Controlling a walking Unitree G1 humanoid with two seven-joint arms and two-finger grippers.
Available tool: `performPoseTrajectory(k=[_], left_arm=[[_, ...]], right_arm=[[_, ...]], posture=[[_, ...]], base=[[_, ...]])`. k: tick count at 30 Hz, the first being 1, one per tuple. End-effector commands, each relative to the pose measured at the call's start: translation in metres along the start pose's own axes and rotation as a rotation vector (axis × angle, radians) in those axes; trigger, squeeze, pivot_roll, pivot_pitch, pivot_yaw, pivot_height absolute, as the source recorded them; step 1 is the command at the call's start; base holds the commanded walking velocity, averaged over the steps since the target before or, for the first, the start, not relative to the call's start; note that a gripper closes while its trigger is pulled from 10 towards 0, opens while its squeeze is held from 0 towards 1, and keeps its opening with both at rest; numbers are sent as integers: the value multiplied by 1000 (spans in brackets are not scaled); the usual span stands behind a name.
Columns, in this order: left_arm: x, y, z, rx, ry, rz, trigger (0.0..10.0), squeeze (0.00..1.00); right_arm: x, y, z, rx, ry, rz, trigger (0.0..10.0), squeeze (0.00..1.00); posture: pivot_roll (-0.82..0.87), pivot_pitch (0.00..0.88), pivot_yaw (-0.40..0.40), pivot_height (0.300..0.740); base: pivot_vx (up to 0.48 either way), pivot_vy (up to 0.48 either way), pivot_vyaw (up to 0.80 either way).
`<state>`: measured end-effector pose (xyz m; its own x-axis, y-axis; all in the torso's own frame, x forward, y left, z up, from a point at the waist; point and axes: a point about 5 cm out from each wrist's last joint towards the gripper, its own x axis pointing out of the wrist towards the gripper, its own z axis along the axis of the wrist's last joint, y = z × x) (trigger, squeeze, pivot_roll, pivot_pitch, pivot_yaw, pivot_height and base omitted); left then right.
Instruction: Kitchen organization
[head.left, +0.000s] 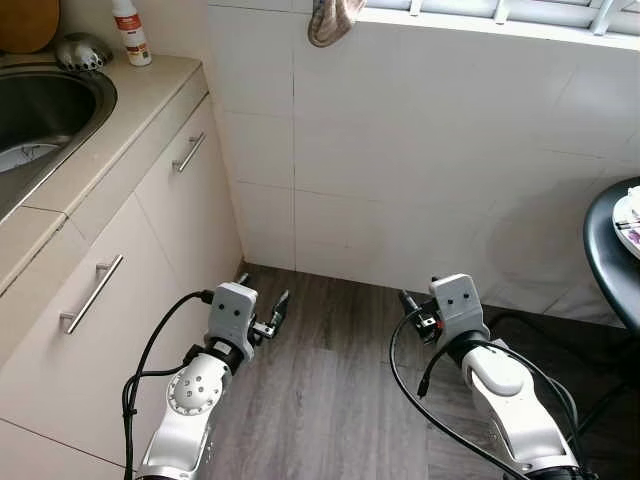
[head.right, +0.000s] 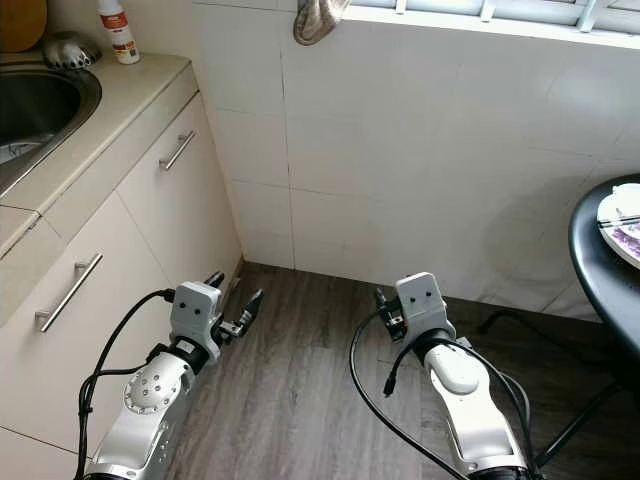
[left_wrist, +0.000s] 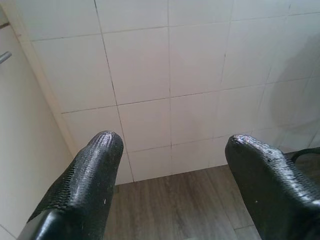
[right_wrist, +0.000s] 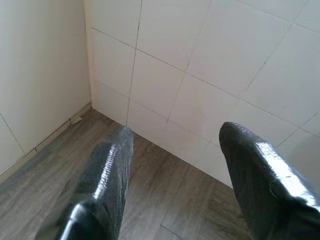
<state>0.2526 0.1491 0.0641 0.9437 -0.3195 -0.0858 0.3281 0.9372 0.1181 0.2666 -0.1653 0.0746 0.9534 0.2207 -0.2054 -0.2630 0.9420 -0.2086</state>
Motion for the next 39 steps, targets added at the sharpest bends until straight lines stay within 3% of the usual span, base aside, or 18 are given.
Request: performPoseTrajectory(k=[1,24,27,31,34,37,39], left_arm=[[67,-63,23,191,112,-473,10000,0],[69,-64,22,227,108,-483,10000,0],[74,-60,24,241,102,-474,10000,0],[74,-56,29,236,84,-439,10000,0],[77,-47,36,224,39,-356,10000,0],[77,-44,39,224,21,-326,10000,0],[78,-42,43,216,-4,-288,10000,0]], right_arm=[[-96,10,-20,44,-14,-376,10000,0],[-95,7,-24,49,5,-376,10000,0],[-100,8,-9,-99,-32,-394,10000,0],[-96,5,-2,-151,-51,-393,10000,0],[-88,-3,6,-276,-82,-380,10000,0],[-83,-2,12,-304,-107,-358,10000,0],[-72,-2,16,-344,-125,-317,10000,0]], posture=[[-503,188,355,740],[-519,161,363,740],[-515,161,363,740],[-515,161,363,740],[-509,153,357,740],[-507,151,355,740],[-494,140,344,740]], base=[[0,0,0],[0,0,0],[0,0,0],[0,0,0],[0,0,0],[0,0,0],[0,0,0]])
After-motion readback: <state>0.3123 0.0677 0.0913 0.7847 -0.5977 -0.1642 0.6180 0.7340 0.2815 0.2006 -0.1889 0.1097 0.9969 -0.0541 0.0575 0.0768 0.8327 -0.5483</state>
